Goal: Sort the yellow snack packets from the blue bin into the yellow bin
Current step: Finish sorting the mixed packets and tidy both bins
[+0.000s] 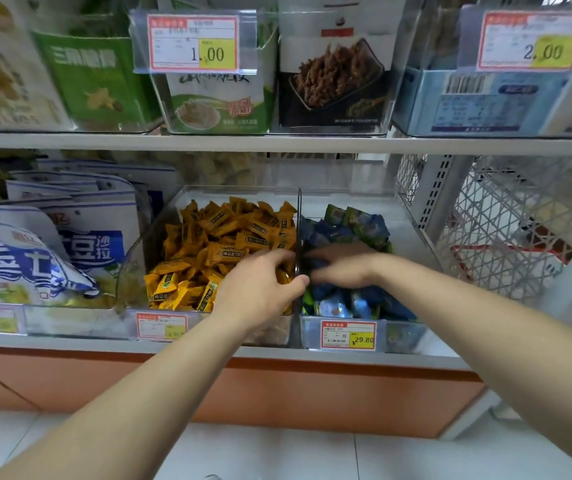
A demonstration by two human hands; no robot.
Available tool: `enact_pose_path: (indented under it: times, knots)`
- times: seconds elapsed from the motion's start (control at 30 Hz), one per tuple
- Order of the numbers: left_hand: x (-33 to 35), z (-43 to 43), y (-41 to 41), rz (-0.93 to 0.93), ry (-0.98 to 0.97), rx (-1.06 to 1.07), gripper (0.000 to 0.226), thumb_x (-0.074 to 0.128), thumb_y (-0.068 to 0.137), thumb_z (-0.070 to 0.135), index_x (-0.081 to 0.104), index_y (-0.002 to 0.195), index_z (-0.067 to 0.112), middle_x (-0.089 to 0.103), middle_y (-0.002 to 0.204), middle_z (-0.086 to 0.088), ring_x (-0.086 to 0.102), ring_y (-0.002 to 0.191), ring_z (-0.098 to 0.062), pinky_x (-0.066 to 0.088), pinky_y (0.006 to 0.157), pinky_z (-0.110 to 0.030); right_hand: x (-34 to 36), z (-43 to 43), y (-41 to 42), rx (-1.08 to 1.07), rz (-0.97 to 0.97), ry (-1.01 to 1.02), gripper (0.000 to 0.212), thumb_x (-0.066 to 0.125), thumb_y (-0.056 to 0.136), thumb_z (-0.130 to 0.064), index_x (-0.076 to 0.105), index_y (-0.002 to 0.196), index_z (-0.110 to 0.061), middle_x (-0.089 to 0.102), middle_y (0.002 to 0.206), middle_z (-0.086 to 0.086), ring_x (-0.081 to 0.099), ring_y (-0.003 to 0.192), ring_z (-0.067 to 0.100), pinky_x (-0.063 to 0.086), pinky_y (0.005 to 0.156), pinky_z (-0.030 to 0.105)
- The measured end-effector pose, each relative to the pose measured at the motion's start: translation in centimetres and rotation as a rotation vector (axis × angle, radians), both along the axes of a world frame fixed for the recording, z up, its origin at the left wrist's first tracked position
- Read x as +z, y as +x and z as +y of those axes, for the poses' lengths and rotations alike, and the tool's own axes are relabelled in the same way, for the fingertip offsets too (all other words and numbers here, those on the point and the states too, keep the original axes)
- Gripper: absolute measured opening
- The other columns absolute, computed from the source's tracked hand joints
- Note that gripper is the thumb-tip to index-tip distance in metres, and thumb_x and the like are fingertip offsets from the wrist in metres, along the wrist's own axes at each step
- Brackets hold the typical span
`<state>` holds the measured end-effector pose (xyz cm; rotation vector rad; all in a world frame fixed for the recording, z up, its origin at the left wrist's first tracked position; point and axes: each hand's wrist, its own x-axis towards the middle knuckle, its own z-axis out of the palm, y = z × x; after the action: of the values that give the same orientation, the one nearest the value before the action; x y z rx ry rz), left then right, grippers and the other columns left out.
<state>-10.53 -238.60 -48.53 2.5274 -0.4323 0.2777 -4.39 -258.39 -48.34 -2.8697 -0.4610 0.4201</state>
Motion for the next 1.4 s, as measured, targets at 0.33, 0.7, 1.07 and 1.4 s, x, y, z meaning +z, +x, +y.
enact_pose_path:
  times: [0.33, 0.7, 1.07, 1.4]
  knots:
    - [0.5, 1.5, 0.3, -0.026, -0.025, -0.087, 0.053, 0.058, 0.090, 0.059, 0.057, 0.134, 0.031, 0.063, 0.129, 0.010, 0.057, 0.117, -0.011, 0.052, 0.094, -0.033, 0.4, -3.2, -3.9, -0.081, -0.099, -0.130, 0.080, 0.032, 0.078, -0.087, 0.018, 0.150, -0.055, 0.006, 0.164, -0.010, 0.001, 0.151, 0.027, 0.014, 0.120, 0.054]
    - [-2.1, 8.0, 3.4, 0.183, 0.391, 0.204, 0.099, 0.014, 0.067, 0.098, -0.003, 0.153, 0.050, 0.000, 0.167, -0.001, -0.008, 0.151, -0.039, -0.004, 0.116, -0.064, 1.0, -0.6, -2.5, -0.170, -0.335, 0.005, 0.073, 0.026, 0.086, -0.068, 0.027, 0.150, -0.035, 0.036, 0.156, 0.001, 0.042, 0.136, 0.030, 0.043, 0.105, 0.045]
    - [0.1, 6.2, 4.8, -0.122, 0.242, 0.159, 0.060, 0.047, 0.086, 0.066, 0.054, 0.136, 0.035, 0.048, 0.147, 0.003, 0.042, 0.135, -0.027, 0.039, 0.108, -0.051, -0.9, -3.3, -3.3, -0.120, -0.327, -0.247, 0.071, 0.037, 0.086, -0.073, 0.024, 0.150, -0.044, 0.023, 0.161, -0.004, 0.022, 0.145, 0.027, 0.022, 0.118, 0.046]
    - [-0.9, 4.4, 3.6, -0.015, 0.466, -0.167, 0.082, 0.015, 0.079, 0.088, 0.017, 0.152, 0.050, 0.012, 0.165, 0.016, 0.010, 0.152, -0.018, 0.015, 0.122, -0.047, -1.9, -2.8, -5.2, -0.097, -0.122, -0.130, 0.093, 0.034, 0.081, -0.083, 0.005, 0.156, -0.037, 0.008, 0.165, -0.005, 0.016, 0.149, 0.026, 0.014, 0.121, 0.044]
